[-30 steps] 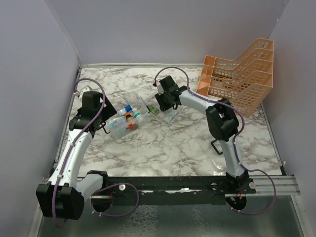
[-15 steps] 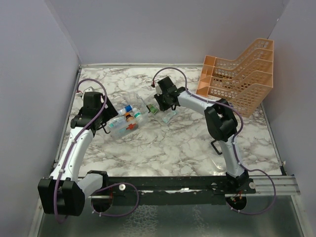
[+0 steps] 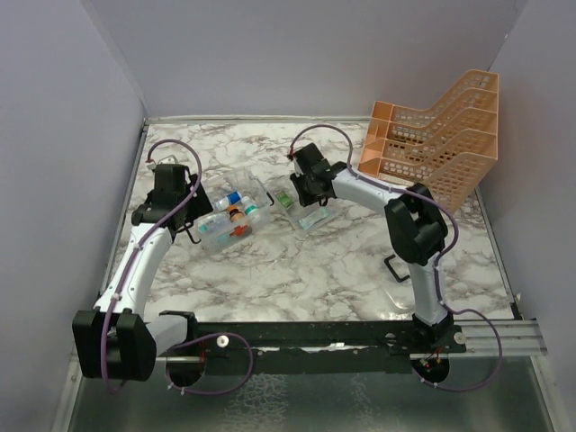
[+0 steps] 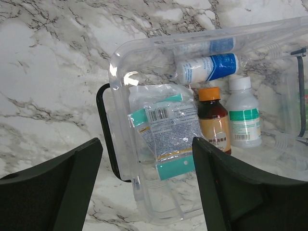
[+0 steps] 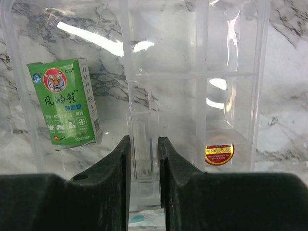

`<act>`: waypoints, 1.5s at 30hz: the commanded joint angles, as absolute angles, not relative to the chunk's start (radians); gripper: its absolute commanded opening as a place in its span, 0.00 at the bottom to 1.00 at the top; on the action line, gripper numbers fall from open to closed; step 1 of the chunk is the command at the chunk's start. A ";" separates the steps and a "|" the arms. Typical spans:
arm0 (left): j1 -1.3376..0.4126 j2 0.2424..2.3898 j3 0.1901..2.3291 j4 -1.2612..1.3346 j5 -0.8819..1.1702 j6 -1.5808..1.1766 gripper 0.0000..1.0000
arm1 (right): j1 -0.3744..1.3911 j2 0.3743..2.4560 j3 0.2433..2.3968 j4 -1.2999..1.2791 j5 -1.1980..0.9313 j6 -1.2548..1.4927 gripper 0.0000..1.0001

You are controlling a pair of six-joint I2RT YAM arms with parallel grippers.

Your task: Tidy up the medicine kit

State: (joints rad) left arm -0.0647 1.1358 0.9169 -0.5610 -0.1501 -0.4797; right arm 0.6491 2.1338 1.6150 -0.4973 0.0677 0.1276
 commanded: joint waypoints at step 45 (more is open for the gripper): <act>-0.075 1.220 0.839 -0.369 0.203 -0.163 0.18 | 0.654 1.722 1.563 -0.686 0.290 0.312 0.04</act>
